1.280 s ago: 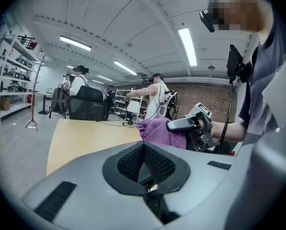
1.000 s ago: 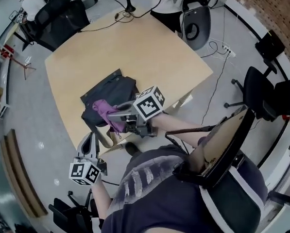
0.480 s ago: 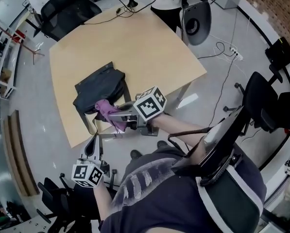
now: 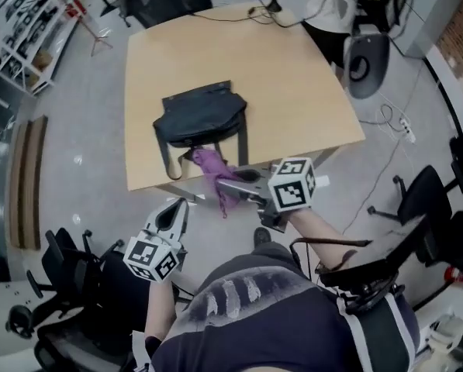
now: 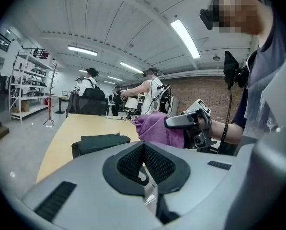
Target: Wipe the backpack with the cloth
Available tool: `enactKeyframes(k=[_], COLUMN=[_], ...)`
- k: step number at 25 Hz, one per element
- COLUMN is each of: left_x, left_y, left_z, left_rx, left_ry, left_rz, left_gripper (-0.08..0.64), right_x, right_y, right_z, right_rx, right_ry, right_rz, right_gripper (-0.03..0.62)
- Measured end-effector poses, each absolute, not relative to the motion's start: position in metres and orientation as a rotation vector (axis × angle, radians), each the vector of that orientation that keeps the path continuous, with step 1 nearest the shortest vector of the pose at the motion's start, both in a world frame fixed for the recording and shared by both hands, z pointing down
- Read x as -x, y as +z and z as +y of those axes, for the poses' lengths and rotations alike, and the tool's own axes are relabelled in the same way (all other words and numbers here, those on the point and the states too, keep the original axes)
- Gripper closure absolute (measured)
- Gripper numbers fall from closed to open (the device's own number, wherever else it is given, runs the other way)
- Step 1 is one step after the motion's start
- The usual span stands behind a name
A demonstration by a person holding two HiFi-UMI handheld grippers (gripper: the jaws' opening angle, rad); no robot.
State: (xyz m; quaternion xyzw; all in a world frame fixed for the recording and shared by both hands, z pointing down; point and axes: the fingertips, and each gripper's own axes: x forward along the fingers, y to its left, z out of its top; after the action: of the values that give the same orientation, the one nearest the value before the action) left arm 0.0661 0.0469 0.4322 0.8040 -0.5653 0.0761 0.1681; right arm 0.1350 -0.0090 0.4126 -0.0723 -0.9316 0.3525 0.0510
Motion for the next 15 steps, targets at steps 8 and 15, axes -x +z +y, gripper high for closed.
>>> enactKeyframes(k=[8,15], left_x=[-0.013,0.011], left_y=[0.412,0.390], left_z=[0.143,0.244], left_rx=[-2.418,-2.473], left_ry=[0.085,-0.106], left_rz=[-1.669,-1.680], left_gripper=[0.554,0.554], right_x=[-0.089,-0.066], right_y=[0.396,0.359], right_z=[0.094,0.191], right_rx=[0.129,0.069], right_ry=[0.638,0.471], right_rz=[-2.944,-3.012], right_gripper=[0.561,0.561])
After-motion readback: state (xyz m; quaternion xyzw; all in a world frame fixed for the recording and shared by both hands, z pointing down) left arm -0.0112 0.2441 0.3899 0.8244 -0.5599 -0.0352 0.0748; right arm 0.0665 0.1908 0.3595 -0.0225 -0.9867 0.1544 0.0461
